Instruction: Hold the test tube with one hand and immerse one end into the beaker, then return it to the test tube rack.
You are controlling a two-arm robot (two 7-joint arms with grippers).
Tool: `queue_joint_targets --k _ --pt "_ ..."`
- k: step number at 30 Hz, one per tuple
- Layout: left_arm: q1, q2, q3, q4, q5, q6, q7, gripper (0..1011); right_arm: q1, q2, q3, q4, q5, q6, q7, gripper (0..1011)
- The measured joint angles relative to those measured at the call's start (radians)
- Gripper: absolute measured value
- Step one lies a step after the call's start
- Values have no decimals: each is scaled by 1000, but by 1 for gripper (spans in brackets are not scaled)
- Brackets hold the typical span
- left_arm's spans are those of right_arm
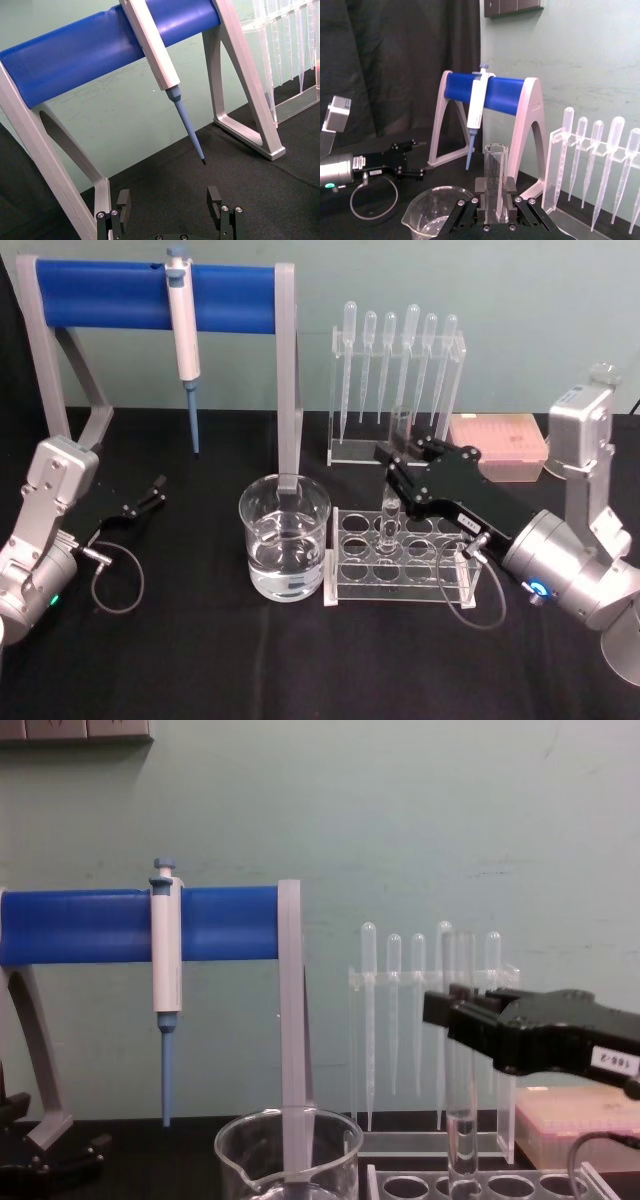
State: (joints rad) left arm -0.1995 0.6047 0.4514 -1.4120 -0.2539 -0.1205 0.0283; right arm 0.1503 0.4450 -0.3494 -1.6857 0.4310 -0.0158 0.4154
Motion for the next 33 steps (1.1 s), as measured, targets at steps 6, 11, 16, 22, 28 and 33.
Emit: queue_joint_targets --k 6,11,16,22,28,33 --pt "0 0 0 0 0 0 0 1000 22 -5 -25 33 -24 14 10 224" --pt "0 0 0 0 0 0 0 1000 37 -9 -41 59 -39 21 19 224" --pt "0 0 0 0 0 0 0 1000 51 -16 -55 90 -52 26 27 224" --pt "0 0 0 0 0 0 0 1000 63 -19 -68 107 -64 44 30 224" --pt "0 0 0 0 0 0 0 1000 62 -14 -69 99 -72 71 25 326" --pt "0 0 0 0 0 0 0 1000 32 2 -61 54 -79 107 1 509"
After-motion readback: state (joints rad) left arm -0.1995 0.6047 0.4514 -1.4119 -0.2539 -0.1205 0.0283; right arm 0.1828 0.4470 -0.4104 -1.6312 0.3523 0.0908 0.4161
